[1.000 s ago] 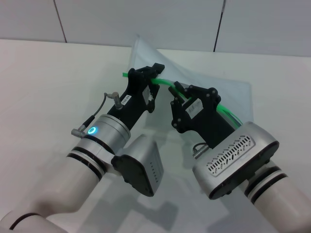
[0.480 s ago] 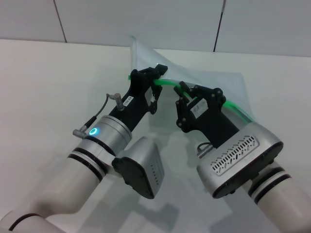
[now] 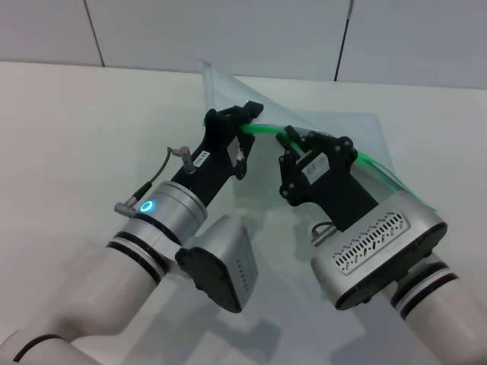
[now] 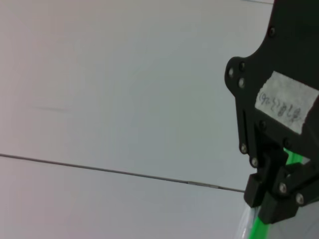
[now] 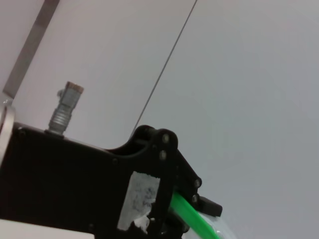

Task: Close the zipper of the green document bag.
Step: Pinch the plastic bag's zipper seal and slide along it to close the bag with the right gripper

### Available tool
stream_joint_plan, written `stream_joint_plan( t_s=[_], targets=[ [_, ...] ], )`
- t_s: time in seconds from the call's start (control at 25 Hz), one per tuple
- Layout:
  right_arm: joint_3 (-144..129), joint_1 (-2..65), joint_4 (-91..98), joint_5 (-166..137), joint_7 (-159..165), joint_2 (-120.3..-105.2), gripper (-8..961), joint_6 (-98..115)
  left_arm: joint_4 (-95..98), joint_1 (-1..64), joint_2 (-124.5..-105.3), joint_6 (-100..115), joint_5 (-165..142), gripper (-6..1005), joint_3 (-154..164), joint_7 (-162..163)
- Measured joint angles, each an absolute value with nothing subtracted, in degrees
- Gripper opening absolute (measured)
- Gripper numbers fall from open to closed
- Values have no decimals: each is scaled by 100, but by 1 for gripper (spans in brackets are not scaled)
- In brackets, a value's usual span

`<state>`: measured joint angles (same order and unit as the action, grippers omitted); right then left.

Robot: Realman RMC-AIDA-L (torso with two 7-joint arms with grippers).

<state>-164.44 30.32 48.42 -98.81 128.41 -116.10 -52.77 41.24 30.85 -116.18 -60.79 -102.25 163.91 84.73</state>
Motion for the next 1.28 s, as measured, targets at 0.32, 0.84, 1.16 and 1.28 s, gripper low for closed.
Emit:
stream_joint_plan(
  t_s=[0.32, 0.84, 1.16, 1.28],
  targets=[
    [-16436, 3023, 4783, -9875, 12841, -11607, 108, -5280, 4122, 3067, -11618, -6014, -10334, 64, 16392, 8473],
    [-16435, 3020, 4707, -9710, 12841, -11610, 113, -5288, 4122, 3067, -11619, -5942, -10352, 64, 16391, 8473],
    [-16435, 3023, 4685, -9669, 12841, -11600, 117, -5291, 4122, 3067, -11619, -5920, -10353, 65, 16391, 8473],
    [-16435, 3023, 4651, -9658, 12844, -11601, 118, -5291, 4122, 3067, -11619, -5881, -10370, 65, 16391, 8473]
  ],
)
